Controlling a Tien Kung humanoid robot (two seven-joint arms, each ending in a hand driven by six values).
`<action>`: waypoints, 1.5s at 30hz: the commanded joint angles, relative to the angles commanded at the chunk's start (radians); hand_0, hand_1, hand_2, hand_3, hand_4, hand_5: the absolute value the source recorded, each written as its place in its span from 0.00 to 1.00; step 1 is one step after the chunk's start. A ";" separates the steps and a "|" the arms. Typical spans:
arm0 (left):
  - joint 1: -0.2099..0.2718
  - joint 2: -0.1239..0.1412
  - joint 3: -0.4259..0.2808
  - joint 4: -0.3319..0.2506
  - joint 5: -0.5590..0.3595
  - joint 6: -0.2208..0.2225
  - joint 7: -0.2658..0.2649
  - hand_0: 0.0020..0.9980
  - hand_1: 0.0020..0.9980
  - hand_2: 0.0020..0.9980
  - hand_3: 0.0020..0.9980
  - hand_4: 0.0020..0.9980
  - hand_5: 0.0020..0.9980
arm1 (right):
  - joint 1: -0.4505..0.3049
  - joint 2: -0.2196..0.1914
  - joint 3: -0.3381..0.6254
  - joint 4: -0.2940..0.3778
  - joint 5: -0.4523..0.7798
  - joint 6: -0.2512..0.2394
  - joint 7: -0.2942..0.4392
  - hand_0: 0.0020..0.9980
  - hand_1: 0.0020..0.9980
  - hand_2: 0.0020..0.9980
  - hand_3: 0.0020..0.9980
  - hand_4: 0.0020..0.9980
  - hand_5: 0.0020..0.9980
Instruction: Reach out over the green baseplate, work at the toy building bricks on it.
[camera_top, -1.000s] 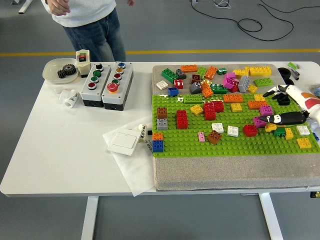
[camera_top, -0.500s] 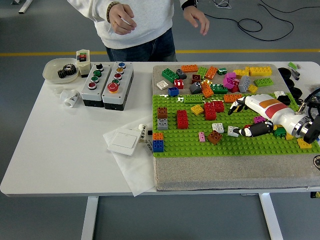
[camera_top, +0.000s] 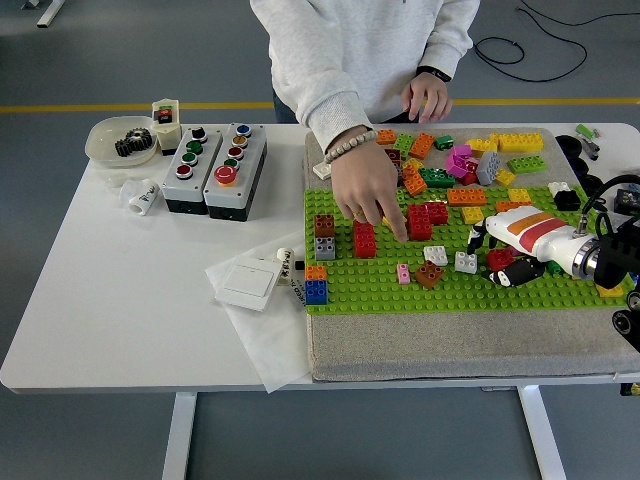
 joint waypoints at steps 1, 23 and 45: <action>0.000 0.000 0.000 0.000 0.000 0.000 0.000 0.81 0.85 0.91 0.77 0.77 0.71 | 0.001 0.001 0.001 -0.006 -0.003 -0.001 0.000 0.46 0.53 0.60 0.57 0.77 0.13; 0.000 0.004 -0.011 0.000 0.017 0.003 0.002 0.81 0.85 0.91 0.75 0.77 0.71 | 0.017 0.035 0.024 -0.092 -0.050 -0.002 -0.015 0.45 0.53 0.61 0.64 0.80 0.15; -0.006 0.006 0.015 0.000 -0.013 0.008 -0.004 0.81 0.85 0.90 0.75 0.77 0.70 | 0.024 0.037 0.018 -0.112 -0.070 0.006 -0.022 0.39 0.51 0.60 0.63 0.78 0.15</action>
